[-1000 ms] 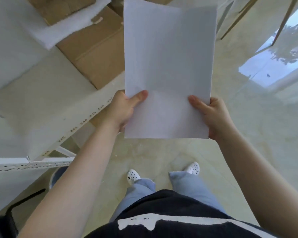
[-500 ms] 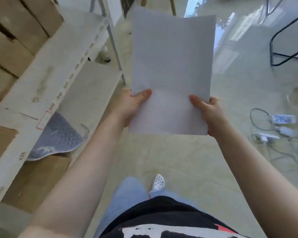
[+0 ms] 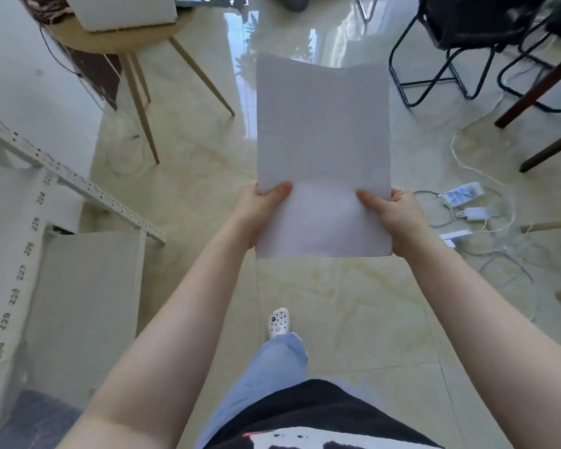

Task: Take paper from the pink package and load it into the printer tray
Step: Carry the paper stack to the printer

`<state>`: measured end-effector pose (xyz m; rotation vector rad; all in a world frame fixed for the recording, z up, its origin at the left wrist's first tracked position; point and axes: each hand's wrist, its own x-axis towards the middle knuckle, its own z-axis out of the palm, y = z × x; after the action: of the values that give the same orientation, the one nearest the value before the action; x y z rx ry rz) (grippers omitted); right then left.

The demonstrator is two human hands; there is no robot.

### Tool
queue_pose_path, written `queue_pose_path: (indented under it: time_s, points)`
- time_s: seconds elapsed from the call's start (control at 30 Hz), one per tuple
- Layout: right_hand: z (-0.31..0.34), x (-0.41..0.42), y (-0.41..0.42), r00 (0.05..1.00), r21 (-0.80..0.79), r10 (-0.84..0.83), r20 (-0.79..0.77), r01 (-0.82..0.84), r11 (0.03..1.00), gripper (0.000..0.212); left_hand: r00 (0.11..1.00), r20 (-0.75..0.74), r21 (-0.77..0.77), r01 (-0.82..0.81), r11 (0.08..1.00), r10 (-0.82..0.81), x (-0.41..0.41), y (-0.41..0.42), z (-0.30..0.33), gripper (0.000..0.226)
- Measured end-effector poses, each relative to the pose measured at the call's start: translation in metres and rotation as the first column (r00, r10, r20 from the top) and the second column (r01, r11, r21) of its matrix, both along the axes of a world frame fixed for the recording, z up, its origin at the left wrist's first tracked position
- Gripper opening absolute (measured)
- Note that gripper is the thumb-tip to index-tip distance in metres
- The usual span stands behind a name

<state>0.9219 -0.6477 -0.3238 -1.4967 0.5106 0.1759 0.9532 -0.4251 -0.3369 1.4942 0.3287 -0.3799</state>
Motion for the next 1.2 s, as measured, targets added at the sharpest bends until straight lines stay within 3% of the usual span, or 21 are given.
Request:
queue_pose_path:
  time_s: [0.2, 0.37, 0.63, 0.87, 1.2]
  points:
    - [0.007, 0.104, -0.048, 0.992, 0.018, -0.125, 0.003, 0.125, 0.992, 0.01, 0.989, 0.041, 0.029, 0.142, 0.989, -0.143, 0.126, -0.053, 0.014, 0.008]
    - [-0.005, 0.192, -0.085, 0.989, 0.043, -0.147, -0.019, 0.148, 0.988, 0.008, 0.986, 0.04, 0.076, 0.161, 0.984, -0.165, 0.214, -0.091, 0.011, 0.008]
    - [-0.008, 0.346, -0.162, 0.999, 0.02, -0.04, -0.031, 0.04, 0.999, 0.01, 0.996, -0.004, 0.102, 0.092, 0.991, -0.092, 0.352, -0.167, 0.003, 0.014]
    - [-0.006, 0.478, -0.208, 0.998, 0.022, 0.051, -0.029, -0.05, 0.999, 0.008, 0.998, -0.054, 0.007, 0.013, 1.0, -0.012, 0.463, -0.209, 0.001, 0.018]
    - [-0.015, 0.678, -0.237, 0.994, -0.02, 0.088, -0.066, -0.09, 0.996, 0.006, 0.998, -0.052, -0.026, -0.037, 0.999, 0.035, 0.658, -0.237, -0.024, 0.004]
